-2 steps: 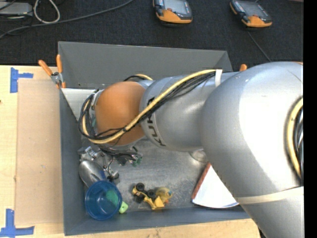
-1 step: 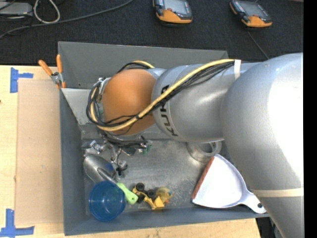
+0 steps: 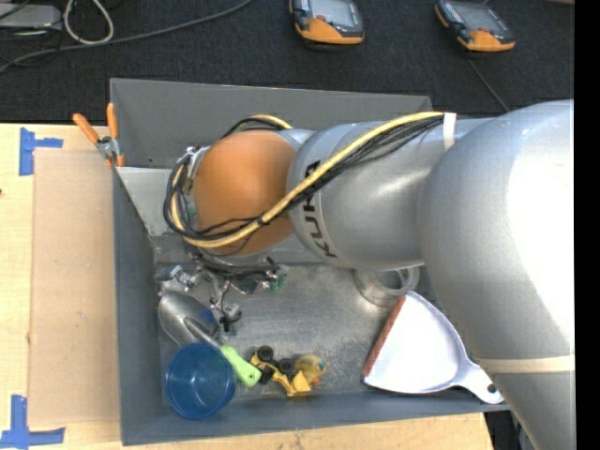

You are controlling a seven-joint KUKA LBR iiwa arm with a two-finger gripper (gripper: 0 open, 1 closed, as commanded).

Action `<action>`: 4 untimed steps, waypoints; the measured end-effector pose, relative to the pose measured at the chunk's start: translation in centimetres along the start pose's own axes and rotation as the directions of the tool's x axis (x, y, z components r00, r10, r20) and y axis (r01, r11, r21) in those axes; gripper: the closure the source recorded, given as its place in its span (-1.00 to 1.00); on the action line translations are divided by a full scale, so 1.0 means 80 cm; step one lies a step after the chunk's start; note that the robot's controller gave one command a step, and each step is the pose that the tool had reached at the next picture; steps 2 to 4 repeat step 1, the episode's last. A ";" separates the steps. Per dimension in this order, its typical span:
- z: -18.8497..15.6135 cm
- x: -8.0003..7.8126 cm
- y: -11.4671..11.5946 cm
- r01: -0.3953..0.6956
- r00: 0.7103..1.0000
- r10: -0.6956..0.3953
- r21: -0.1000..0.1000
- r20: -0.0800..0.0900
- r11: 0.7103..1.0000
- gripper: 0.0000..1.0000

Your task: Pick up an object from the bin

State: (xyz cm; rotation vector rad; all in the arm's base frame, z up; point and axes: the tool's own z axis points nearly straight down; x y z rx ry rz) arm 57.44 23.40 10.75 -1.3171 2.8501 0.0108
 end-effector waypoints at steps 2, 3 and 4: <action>0.010 -0.008 -0.006 0.035 0.999 -0.035 0.001 0.002 0.999 1.00; 0.010 -0.008 -0.006 0.035 0.999 -0.035 0.001 0.002 0.999 1.00; 0.010 -0.008 -0.006 0.035 0.999 -0.035 0.001 0.002 0.999 1.00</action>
Offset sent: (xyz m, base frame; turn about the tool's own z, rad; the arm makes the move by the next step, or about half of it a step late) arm 0.0413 -0.0294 0.0561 -0.2840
